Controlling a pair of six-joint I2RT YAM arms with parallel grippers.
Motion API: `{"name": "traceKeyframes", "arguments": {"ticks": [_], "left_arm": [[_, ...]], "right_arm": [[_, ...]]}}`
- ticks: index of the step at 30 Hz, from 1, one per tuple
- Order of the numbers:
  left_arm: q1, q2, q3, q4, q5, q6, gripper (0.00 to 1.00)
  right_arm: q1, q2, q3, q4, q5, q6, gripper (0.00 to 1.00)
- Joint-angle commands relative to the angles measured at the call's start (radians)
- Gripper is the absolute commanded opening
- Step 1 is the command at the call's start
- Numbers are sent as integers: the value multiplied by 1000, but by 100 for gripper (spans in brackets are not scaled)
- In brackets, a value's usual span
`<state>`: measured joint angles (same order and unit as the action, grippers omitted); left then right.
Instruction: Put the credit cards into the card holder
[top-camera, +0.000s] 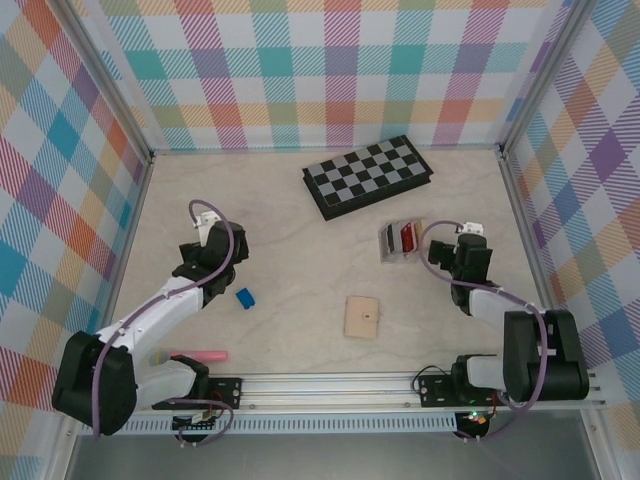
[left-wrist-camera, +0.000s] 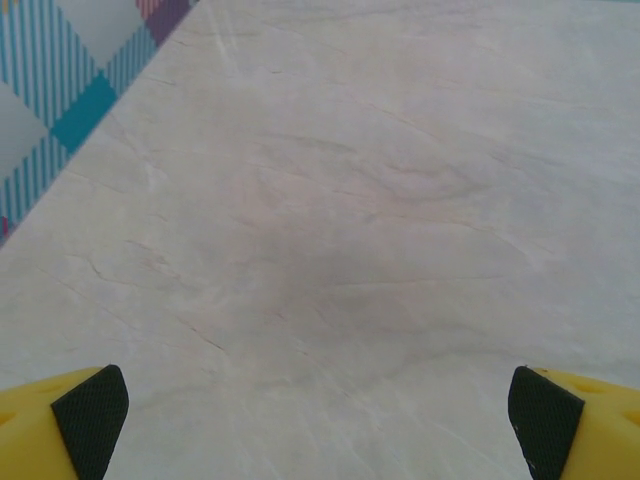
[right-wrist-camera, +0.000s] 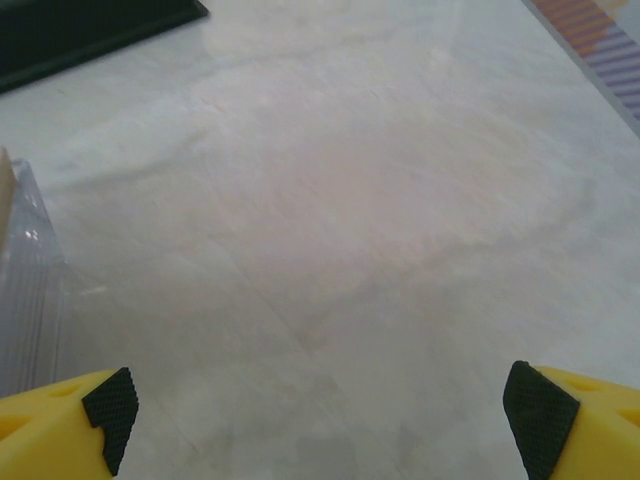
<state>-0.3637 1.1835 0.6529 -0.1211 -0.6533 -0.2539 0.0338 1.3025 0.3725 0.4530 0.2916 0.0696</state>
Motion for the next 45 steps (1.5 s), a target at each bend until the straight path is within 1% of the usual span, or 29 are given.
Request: {"name": "traceKeyframes", "arguments": {"ticks": [1, 2, 3, 5, 7, 9, 10, 11, 12, 14, 17, 18, 20, 21, 23, 27, 30, 32, 34, 45], "left_arm": [[66, 52, -50, 246, 18, 128, 100], [88, 74, -62, 288, 50, 138, 100], [107, 100, -74, 332, 69, 144, 100], [133, 159, -91, 407, 92, 154, 100], [152, 203, -116, 503, 128, 169, 100], [171, 232, -142, 590, 182, 190, 100], [176, 242, -144, 607, 196, 203, 100], [181, 253, -155, 641, 198, 217, 100], [186, 254, -159, 660, 204, 227, 100], [206, 255, -186, 731, 244, 251, 100], [246, 333, -241, 915, 315, 240, 100], [252, 344, -227, 886, 367, 252, 100], [263, 366, -236, 919, 397, 250, 100], [267, 387, -258, 989, 383, 243, 100], [267, 379, -256, 967, 366, 235, 100], [267, 379, -257, 969, 373, 235, 100], [269, 383, -241, 948, 477, 275, 100], [272, 383, -240, 945, 487, 277, 100], [275, 383, -236, 938, 528, 290, 100], [276, 381, -237, 938, 532, 292, 100]], "right_arm": [[-12, 35, 36, 155, -81, -18, 97], [-21, 41, 39, 156, -86, -1, 98], [-26, 45, 24, 197, -98, 13, 98], [-26, 87, -23, 341, -136, 8, 98], [-26, 138, -30, 409, -151, 6, 99], [-26, 166, 4, 368, -202, -15, 99], [-26, 193, 6, 387, -218, -24, 99], [-26, 230, -1, 450, -216, -25, 99], [-25, 214, 14, 394, -205, -16, 100], [-25, 216, 8, 409, -205, -18, 100], [-21, 217, 17, 389, -178, -13, 100], [-21, 218, 16, 394, -172, -11, 100], [-10, 217, 11, 400, -118, -1, 100], [-7, 216, 11, 400, -106, -1, 100], [-7, 218, 11, 399, -106, -1, 100], [-3, 216, 11, 399, -85, 2, 100], [-3, 216, 11, 400, -85, 4, 100], [-2, 216, 12, 397, -83, 4, 100], [-2, 215, 12, 397, -80, 4, 100], [0, 215, 17, 389, -86, 1, 100]]}}
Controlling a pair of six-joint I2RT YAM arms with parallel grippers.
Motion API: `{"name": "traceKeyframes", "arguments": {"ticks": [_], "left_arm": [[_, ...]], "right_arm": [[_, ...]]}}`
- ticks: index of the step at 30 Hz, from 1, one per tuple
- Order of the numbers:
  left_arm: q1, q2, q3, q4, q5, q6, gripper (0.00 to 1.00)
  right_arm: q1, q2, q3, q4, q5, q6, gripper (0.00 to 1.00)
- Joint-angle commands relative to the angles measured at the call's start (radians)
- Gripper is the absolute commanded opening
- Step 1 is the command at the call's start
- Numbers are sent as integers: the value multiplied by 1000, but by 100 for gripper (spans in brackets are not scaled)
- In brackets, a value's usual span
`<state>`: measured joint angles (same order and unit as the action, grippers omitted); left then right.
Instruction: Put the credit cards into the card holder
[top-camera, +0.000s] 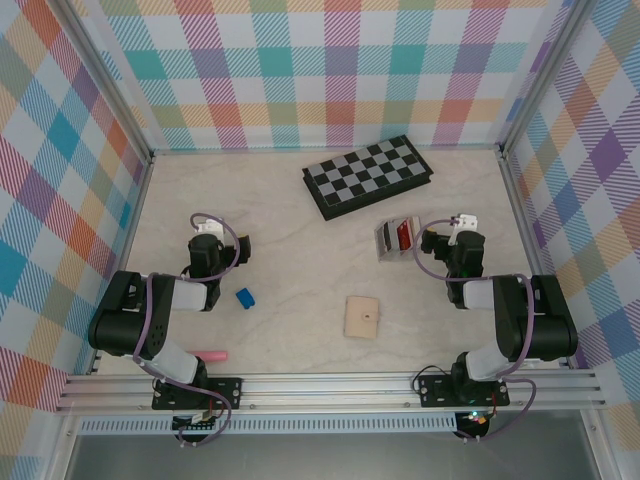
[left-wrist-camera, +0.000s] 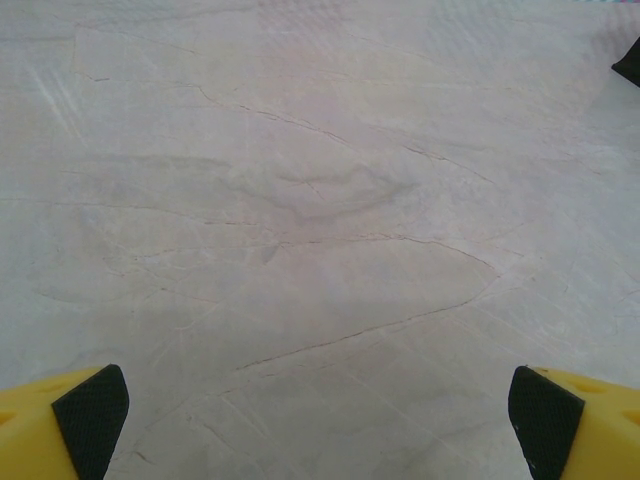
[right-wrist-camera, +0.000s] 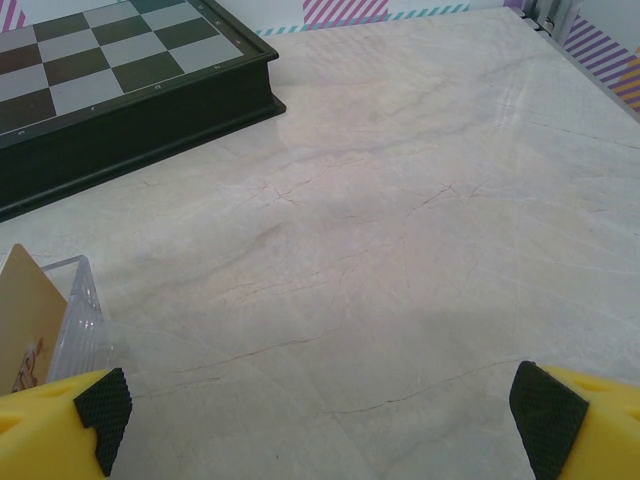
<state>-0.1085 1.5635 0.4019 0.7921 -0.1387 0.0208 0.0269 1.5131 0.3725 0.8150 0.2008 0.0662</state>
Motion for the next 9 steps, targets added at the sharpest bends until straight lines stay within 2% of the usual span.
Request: {"name": "traceKeyframes", "arguments": {"ticks": [1, 9], "left_arm": [[21, 1, 15, 25, 17, 17, 100], [21, 1, 14, 24, 19, 17, 100]], "right_arm": [[7, 5, 17, 27, 4, 4, 100], [6, 6, 19, 23, 0, 3, 100]]}}
